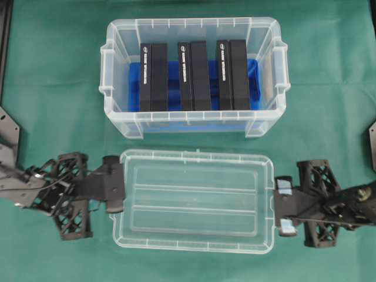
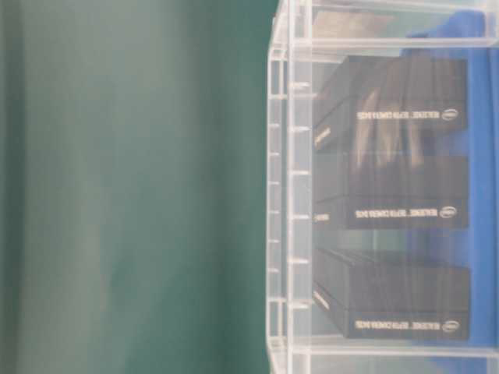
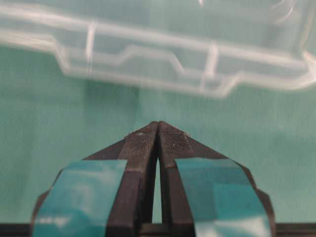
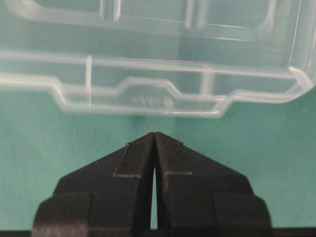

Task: Clamp the lid of the box with both arms, then lift and open it.
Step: 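Lower the lid onto the cloth in front of the box, then release the lid and pull both grippers outward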

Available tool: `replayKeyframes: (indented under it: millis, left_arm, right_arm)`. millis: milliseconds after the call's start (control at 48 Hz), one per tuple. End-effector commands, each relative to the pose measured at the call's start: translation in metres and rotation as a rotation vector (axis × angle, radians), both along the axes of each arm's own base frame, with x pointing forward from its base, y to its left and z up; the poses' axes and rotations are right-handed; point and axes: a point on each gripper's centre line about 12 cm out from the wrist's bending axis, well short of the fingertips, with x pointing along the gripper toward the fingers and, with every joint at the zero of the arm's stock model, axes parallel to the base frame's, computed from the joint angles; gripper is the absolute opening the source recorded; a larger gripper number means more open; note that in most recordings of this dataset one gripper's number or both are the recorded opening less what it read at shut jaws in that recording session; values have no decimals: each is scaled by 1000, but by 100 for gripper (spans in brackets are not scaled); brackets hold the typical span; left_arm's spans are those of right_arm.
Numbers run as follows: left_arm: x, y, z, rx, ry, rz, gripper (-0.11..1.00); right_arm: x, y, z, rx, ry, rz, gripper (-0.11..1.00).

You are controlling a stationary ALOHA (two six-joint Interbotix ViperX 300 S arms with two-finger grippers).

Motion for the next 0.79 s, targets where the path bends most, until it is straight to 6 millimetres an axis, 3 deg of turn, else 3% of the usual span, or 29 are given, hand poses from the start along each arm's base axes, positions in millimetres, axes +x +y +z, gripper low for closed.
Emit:
replayKeyframes:
  millis: [0, 167, 562, 770]
  left_arm:
    - [-3, -4, 11, -23, -37, -2, 1]
    - [-12, -5, 11, -35, -31, 19, 1]
    - [-9, -7, 15, -37, -38, 17, 1]
    - [0, -16, 34, -36, -68, -8, 1]
  right_arm:
    - [-3, 5, 9, 18, -30, 17, 0]
    - [-10, 5, 9, 19, -23, 9, 0]
    - [-10, 5, 12, 22, -28, -3, 0]
    - [1, 10, 33, 32, -71, -11, 0]
